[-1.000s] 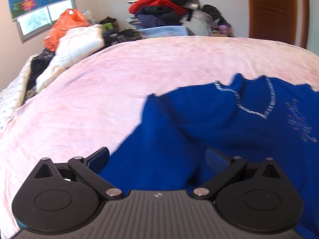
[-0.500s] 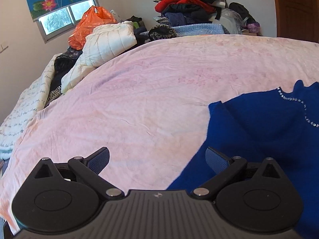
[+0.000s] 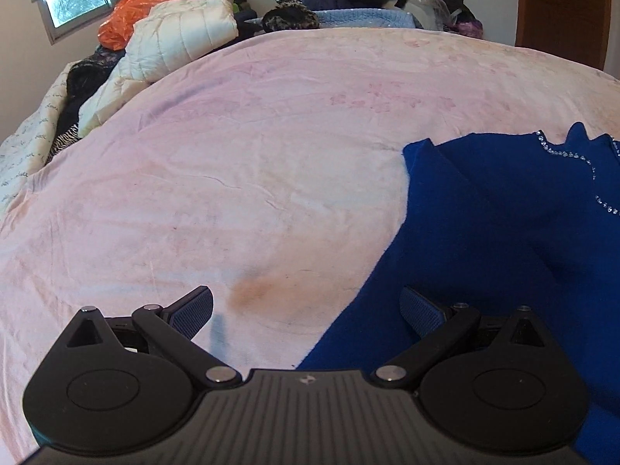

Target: Fold small clothes

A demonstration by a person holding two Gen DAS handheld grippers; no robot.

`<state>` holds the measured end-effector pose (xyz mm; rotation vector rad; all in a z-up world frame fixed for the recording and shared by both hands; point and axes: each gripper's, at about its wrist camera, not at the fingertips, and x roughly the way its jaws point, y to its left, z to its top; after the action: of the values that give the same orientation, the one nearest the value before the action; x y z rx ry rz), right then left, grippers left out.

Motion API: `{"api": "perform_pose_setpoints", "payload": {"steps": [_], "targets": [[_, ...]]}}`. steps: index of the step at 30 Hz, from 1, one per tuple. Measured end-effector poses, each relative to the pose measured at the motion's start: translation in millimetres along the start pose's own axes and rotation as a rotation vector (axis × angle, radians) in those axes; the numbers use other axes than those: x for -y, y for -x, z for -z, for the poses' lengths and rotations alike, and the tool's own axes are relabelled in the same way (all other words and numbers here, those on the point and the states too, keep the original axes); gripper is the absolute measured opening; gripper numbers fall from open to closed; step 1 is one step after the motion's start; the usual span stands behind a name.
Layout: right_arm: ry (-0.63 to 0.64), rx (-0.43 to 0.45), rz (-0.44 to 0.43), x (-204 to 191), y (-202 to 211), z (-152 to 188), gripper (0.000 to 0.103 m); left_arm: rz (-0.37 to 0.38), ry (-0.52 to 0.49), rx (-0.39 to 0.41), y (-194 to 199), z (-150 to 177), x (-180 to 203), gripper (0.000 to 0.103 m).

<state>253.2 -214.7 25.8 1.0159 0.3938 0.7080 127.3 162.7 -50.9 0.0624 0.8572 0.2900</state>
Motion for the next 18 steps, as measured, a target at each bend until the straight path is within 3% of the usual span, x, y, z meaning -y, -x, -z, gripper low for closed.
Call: {"api": "perform_pose_setpoints", "payload": {"steps": [4, 8, 13, 18], "targets": [[-0.055, -0.116, 0.044, 19.8, -40.2, 42.5, 0.01, -0.054, -0.011, 0.018, 2.1, 0.7, -4.0, 0.103], [-0.102, -0.204, 0.097, 45.3, -67.4, 84.8, 0.012, -0.047, 0.019, 0.006, 9.2, 0.5, -11.7, 0.103], [-0.119, -0.298, 0.177, 73.2, -75.5, 122.7, 0.013, -0.105, -0.012, 0.059, 32.8, 1.1, -20.4, 0.103], [-0.1, -0.38, 0.234, 76.6, -84.9, 148.1, 0.021, -0.111, 0.005, 0.06, 47.4, 6.2, -34.5, 0.103]]}}
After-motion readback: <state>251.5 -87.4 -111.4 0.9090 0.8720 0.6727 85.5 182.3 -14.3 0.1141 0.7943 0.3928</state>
